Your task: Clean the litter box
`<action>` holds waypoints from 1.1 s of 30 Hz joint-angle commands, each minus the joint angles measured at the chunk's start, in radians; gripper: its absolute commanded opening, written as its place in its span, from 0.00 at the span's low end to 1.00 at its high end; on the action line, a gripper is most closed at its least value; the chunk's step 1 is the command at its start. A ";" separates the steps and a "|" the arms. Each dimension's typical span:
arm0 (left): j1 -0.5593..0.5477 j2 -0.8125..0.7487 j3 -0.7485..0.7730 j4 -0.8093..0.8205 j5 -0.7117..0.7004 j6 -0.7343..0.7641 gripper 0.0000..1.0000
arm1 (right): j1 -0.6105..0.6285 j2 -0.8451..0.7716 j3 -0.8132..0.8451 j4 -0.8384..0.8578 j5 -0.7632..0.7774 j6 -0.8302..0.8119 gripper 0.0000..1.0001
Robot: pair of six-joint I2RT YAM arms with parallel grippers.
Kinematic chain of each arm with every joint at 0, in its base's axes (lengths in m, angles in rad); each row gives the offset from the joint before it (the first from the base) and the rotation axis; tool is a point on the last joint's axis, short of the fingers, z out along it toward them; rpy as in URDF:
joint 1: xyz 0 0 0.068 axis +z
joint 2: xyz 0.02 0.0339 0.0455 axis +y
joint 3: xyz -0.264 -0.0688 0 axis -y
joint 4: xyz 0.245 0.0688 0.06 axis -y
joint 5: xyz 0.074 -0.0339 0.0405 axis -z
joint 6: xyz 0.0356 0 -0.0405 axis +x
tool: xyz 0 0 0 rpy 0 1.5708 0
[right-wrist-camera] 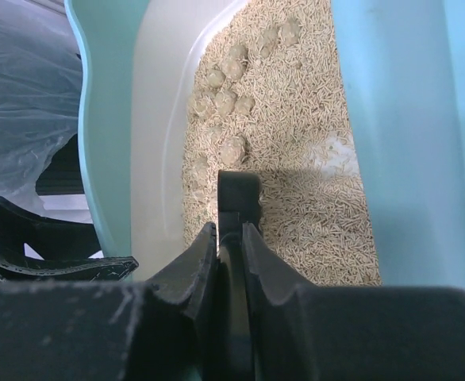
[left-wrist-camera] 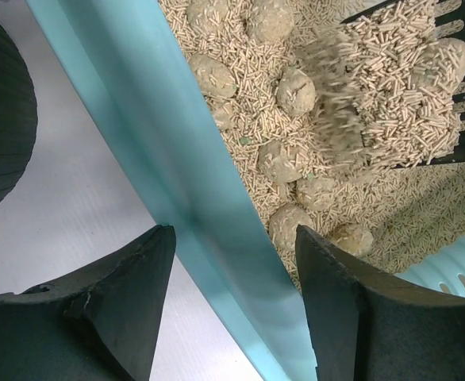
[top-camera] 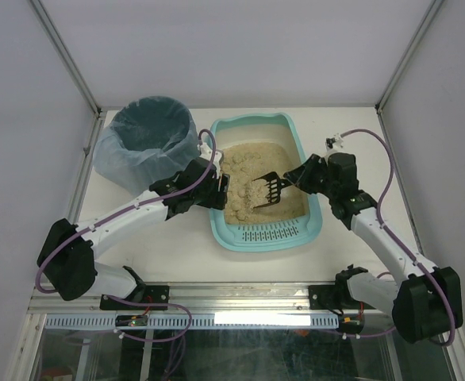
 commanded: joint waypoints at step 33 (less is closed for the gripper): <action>0.008 -0.345 -0.070 0.166 0.042 0.056 0.69 | -0.344 -0.221 -0.434 0.723 -0.325 0.616 0.00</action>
